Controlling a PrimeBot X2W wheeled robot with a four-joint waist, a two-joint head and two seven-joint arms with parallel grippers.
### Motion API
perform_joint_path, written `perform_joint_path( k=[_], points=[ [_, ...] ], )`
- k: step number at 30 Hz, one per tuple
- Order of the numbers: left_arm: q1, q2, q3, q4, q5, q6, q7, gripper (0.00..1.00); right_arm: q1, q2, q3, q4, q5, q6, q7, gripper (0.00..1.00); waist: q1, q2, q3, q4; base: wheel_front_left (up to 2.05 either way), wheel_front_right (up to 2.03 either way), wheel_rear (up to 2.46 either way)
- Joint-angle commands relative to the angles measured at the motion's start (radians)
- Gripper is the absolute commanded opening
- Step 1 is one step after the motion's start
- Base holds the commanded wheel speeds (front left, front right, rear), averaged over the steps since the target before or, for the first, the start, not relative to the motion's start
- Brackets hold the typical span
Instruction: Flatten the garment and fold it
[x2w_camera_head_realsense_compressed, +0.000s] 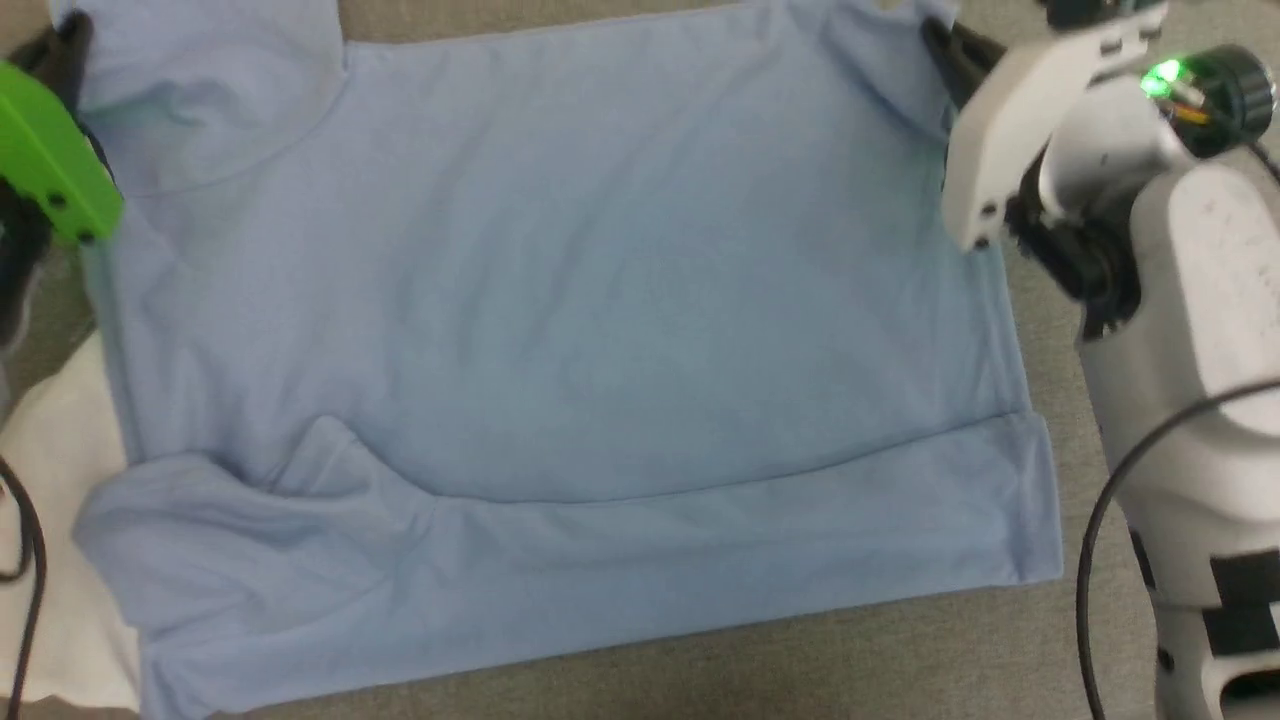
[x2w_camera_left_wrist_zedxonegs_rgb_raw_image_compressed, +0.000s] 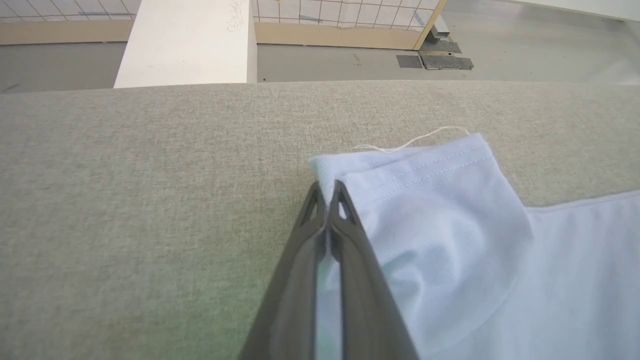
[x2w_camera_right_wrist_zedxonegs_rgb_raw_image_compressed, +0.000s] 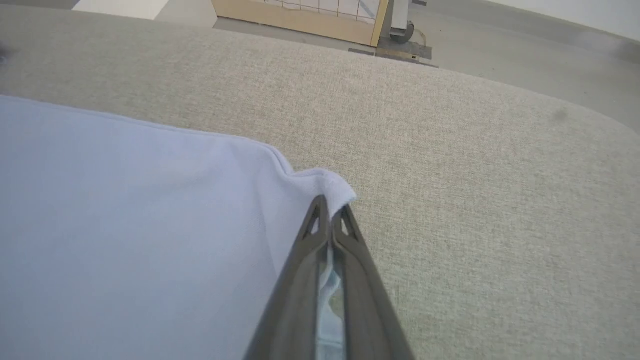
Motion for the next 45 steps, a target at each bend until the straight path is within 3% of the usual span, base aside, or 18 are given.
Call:
perform_joint_path(
  k=[1,10,22,31,45],
  points=[
    [0.046,-0.009,0.010,-0.014,-0.020,-0.013,-0.034,0.00,0.038,-0.019,0.024,-0.012,0.019,-0.001,-0.040,0.00,0.0000,0.0000,-0.104,0.038,0.00,0.00,0.00],
    [0.340,-0.049,0.041,-0.104,-0.090,-0.039,-0.164,0.00,0.244,-0.124,0.072,-0.050,0.092,-0.001,-0.216,0.00,0.0000,0.0000,-0.283,0.100,0.00,0.00,0.00],
    [0.732,-0.116,0.051,-0.192,-0.167,-0.008,-0.242,0.00,0.547,-0.185,0.030,-0.138,0.116,-0.001,-0.156,0.00,0.0000,0.0000,-0.384,0.157,0.00,0.00,0.00],
    [0.823,-0.166,0.012,-0.152,-0.193,-0.027,-0.261,0.00,0.715,-0.171,-0.014,-0.187,0.098,-0.001,-0.091,0.00,0.0000,0.0000,-0.379,0.175,0.00,0.00,0.00],
    [0.825,-0.200,0.013,-0.017,-0.171,-0.037,-0.353,0.00,0.784,-0.081,-0.131,-0.188,0.053,-0.001,-0.089,0.00,0.0000,0.0000,-0.407,0.170,0.00,0.00,0.00]
  ],
)
